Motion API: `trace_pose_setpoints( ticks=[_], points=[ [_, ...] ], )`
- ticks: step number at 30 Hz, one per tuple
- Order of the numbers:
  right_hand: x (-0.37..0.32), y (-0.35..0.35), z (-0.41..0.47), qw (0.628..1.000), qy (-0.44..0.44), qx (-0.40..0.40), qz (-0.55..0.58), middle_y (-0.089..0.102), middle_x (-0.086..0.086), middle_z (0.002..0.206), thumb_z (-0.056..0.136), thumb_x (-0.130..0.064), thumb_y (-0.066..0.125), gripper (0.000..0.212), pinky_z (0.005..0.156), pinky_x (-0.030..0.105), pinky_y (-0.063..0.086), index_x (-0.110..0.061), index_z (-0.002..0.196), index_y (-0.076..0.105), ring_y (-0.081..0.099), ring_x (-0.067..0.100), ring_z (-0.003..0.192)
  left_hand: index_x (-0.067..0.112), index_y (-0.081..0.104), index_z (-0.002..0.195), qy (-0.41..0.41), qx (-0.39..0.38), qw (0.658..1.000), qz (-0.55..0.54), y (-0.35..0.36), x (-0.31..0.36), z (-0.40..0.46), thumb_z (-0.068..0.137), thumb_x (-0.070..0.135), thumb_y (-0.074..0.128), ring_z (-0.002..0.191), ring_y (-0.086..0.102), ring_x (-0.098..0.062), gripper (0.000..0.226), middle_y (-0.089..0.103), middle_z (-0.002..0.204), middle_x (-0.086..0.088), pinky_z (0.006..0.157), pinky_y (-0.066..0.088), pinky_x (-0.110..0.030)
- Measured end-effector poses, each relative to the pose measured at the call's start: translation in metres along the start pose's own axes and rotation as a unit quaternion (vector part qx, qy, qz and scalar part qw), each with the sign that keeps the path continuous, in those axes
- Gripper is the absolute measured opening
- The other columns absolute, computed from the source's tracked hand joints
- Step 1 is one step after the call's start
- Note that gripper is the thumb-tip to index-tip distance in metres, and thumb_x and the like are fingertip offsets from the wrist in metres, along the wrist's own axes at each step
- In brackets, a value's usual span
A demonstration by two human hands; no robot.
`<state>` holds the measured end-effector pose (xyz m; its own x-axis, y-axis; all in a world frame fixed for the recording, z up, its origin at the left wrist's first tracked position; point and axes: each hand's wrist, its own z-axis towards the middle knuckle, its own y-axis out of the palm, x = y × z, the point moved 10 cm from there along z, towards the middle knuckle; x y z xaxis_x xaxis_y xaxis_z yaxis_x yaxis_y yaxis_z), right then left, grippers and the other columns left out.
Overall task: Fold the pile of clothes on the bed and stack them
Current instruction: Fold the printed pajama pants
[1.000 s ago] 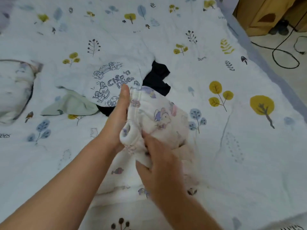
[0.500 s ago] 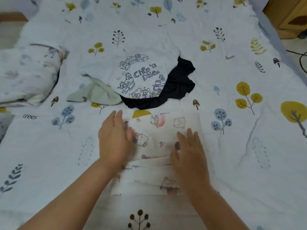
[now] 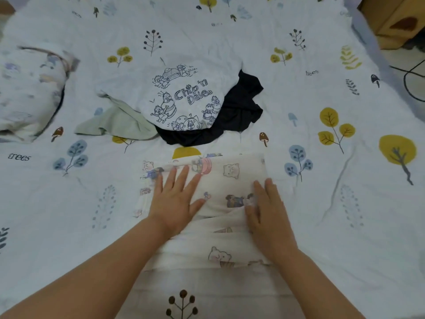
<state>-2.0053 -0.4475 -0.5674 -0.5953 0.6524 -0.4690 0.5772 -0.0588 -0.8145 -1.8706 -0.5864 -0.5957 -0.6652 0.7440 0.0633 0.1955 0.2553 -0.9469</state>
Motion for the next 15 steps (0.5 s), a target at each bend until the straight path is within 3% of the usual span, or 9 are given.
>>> trace_pose_setpoints(
  ticks=[2, 3, 5, 7, 11, 15],
  points=[
    [0.018, -0.029, -0.01, 0.993, 0.016, 0.08, 0.082, 0.017, 0.002, 0.155, 0.097, -0.022, 0.041, 0.052, 0.11, 0.025, 0.017, -0.018, 0.147, 0.026, 0.015, 0.013, 0.142, 0.012, 0.054, 0.127, 0.015, 0.094, 0.995, -0.03, -0.035, 0.011, 0.003, 0.084, 0.056, 0.019, 0.122, 0.047, -0.037, 0.07, 0.05, 0.134, -0.015, 0.1, 0.033, -0.056],
    [0.028, -0.038, -0.018, 0.989, 0.026, 0.11, 0.093, 0.029, 0.002, 0.149, 0.096, -0.017, 0.044, 0.049, 0.104, 0.022, 0.024, -0.017, 0.143, 0.033, 0.026, 0.012, 0.136, 0.01, 0.062, 0.111, 0.027, 0.141, 0.988, -0.049, -0.05, 0.018, 0.005, 0.083, 0.046, 0.03, 0.109, 0.054, -0.034, 0.056, 0.059, 0.117, -0.014, 0.093, 0.04, -0.051],
    [0.043, -0.042, -0.03, 0.986, 0.036, 0.128, 0.105, 0.045, 0.001, 0.13, 0.093, -0.007, 0.047, 0.043, 0.09, 0.019, 0.032, -0.015, 0.135, 0.045, 0.045, 0.011, 0.116, 0.011, 0.066, 0.097, 0.05, 0.197, 0.975, -0.089, -0.073, 0.036, 0.014, 0.079, 0.037, 0.037, 0.099, 0.055, -0.028, 0.043, 0.063, 0.104, -0.01, 0.084, 0.044, -0.044],
    [0.052, -0.036, -0.038, 0.985, 0.047, 0.109, 0.124, 0.05, -0.004, 0.113, 0.09, 0.0, 0.048, 0.041, 0.083, 0.02, 0.036, -0.016, 0.128, 0.053, 0.054, 0.015, 0.105, 0.011, 0.067, 0.098, 0.086, 0.196, 0.969, -0.126, -0.087, 0.06, 0.028, 0.08, 0.035, 0.037, 0.1, 0.057, -0.028, 0.042, 0.063, 0.107, -0.009, 0.084, 0.041, -0.041],
    [0.061, -0.028, -0.04, 0.989, 0.051, 0.084, 0.114, 0.062, -0.002, 0.114, 0.09, -0.005, 0.053, 0.036, 0.083, 0.014, 0.034, -0.017, 0.124, 0.059, 0.057, 0.012, 0.1, 0.018, 0.054, 0.124, 0.102, 0.134, 0.979, -0.115, -0.087, 0.1, 0.064, 0.095, 0.033, 0.041, 0.119, 0.043, -0.022, 0.035, 0.051, 0.127, 0.0, 0.094, 0.027, -0.035],
    [0.058, -0.034, -0.033, 0.988, 0.051, 0.088, 0.114, 0.066, -0.003, 0.105, 0.091, -0.017, 0.056, 0.032, 0.077, 0.015, 0.038, -0.025, 0.122, 0.059, 0.059, 0.012, 0.092, 0.019, 0.054, 0.125, 0.055, 0.067, 0.989, -0.119, -0.074, 0.109, 0.094, 0.095, 0.039, 0.043, 0.116, 0.047, -0.024, 0.037, 0.055, 0.121, -0.004, 0.097, 0.029, -0.038]
  ],
)
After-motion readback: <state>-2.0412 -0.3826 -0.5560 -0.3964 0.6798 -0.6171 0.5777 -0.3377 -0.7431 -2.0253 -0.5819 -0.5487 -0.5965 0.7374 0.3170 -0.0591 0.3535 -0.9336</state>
